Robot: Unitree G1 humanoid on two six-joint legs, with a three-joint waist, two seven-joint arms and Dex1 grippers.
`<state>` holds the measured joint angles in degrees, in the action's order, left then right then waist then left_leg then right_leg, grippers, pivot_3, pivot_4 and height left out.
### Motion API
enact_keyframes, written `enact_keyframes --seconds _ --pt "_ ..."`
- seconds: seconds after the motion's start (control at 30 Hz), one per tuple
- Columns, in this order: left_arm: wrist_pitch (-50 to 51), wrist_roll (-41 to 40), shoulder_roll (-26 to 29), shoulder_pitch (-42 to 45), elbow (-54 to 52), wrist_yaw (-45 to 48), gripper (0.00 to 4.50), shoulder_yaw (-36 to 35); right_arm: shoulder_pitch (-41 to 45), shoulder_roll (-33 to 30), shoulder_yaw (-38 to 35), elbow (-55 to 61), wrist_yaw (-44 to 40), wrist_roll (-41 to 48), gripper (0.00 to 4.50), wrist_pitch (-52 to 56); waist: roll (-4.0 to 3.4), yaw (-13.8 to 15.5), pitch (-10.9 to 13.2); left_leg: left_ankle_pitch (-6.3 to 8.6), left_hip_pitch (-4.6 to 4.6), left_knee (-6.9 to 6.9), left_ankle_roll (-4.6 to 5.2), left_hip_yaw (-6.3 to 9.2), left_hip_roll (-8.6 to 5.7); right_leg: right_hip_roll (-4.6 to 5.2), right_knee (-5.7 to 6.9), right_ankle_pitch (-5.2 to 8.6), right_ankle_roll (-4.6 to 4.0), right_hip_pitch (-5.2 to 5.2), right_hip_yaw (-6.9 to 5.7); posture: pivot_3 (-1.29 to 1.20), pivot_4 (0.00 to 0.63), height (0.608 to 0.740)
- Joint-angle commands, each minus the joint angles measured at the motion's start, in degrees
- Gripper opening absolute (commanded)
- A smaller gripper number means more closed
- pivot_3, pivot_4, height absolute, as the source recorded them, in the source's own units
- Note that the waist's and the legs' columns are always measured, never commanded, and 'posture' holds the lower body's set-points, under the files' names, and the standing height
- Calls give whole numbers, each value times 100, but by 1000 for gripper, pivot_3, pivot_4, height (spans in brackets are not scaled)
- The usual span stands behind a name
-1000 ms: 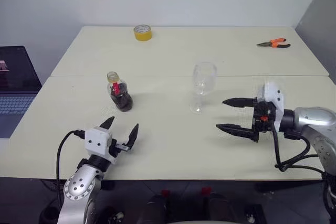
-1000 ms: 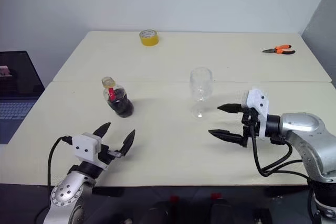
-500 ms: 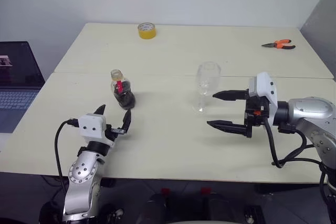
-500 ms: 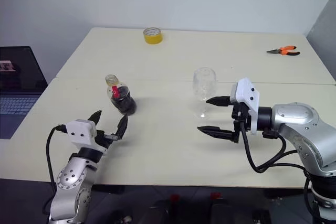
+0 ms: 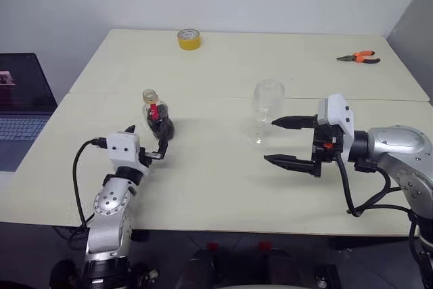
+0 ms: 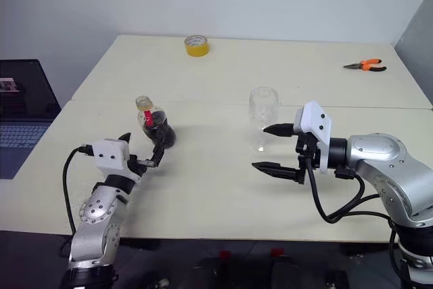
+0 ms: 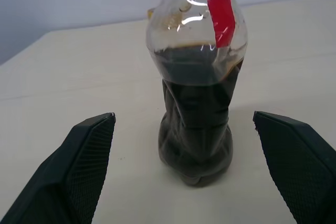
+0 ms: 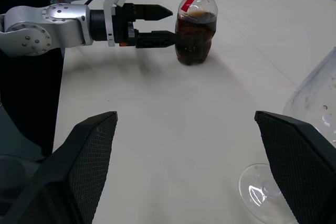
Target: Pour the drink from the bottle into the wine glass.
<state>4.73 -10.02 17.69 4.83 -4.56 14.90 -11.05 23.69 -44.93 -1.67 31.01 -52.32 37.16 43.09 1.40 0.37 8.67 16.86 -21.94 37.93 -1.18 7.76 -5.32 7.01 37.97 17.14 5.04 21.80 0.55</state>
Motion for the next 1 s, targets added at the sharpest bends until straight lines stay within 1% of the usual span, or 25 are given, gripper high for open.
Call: enact_keyframes --seconds 0.03,0.63,0.73,1.0 --pt "-86 5 80 280 158 161 4500 56 149 0 -47 101 23 69 4480 -74 2 -4 1 0 0 0 0 0 0 0 0 0 0 0 0 0 150 740" --pt "-478 271 52 1058 1108 214 4500 209 143 -60 -8 137 123 19 4480 -49 5 -29 3 0 -2 1 0 0 0 1 0 0 1 3 0 0 150 740" --pt "-548 296 50 1160 1216 227 3886 242 157 -73 -7 136 136 24 4500 -40 5 -30 3 0 -3 1 -1 0 0 1 0 -1 1 4 0 0 150 740" --pt "-615 297 -3 1164 1239 182 1231 286 121 -126 -41 86 163 -59 4500 -92 6 -32 3 0 -4 1 -1 0 -1 1 1 -1 1 6 0 0 150 740"
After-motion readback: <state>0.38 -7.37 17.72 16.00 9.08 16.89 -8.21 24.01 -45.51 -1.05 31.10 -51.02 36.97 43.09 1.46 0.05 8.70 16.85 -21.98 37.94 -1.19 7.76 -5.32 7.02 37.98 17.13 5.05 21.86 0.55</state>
